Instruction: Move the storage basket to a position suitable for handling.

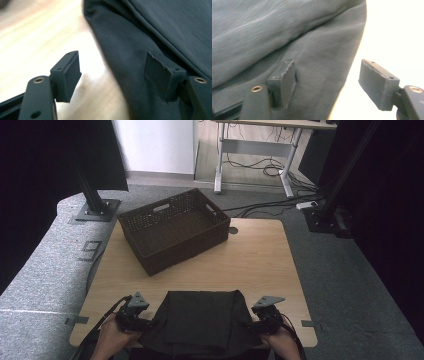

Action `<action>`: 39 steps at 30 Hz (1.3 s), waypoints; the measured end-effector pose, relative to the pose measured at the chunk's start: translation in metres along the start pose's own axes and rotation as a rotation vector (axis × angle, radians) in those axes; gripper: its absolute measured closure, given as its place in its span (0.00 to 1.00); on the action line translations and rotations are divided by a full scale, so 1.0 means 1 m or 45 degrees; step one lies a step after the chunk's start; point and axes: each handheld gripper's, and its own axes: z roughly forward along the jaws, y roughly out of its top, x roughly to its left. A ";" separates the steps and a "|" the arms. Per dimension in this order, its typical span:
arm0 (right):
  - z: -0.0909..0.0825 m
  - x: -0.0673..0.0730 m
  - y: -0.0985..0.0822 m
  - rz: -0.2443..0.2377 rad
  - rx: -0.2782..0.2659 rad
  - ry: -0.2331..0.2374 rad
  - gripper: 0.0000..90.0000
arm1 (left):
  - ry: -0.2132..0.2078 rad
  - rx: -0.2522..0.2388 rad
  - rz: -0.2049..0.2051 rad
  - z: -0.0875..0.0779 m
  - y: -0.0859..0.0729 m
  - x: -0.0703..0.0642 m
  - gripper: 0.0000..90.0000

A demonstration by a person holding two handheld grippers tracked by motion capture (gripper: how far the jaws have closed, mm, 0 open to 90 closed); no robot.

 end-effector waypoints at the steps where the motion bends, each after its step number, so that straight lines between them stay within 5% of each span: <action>1: -0.001 -0.003 0.001 0.002 -0.008 -0.020 0.29 | 0.009 -0.011 -0.005 0.000 0.002 0.003 0.27; 9: -0.003 -0.022 0.006 0.042 -0.052 -0.113 0.21 | 0.062 -0.089 -0.070 0.000 0.021 0.026 0.18; 14: -0.001 -0.032 0.007 0.074 -0.058 -0.187 0.16 | 0.100 -0.086 -0.072 0.000 0.034 0.036 0.15; 29: 0.008 -0.061 -0.011 0.147 -0.071 -0.287 0.05 | 0.169 -0.089 -0.141 -0.010 0.069 0.074 0.05; 39: 0.012 -0.075 -0.022 0.210 -0.069 -0.299 0.04 | 0.230 -0.137 -0.172 -0.025 0.091 0.098 0.15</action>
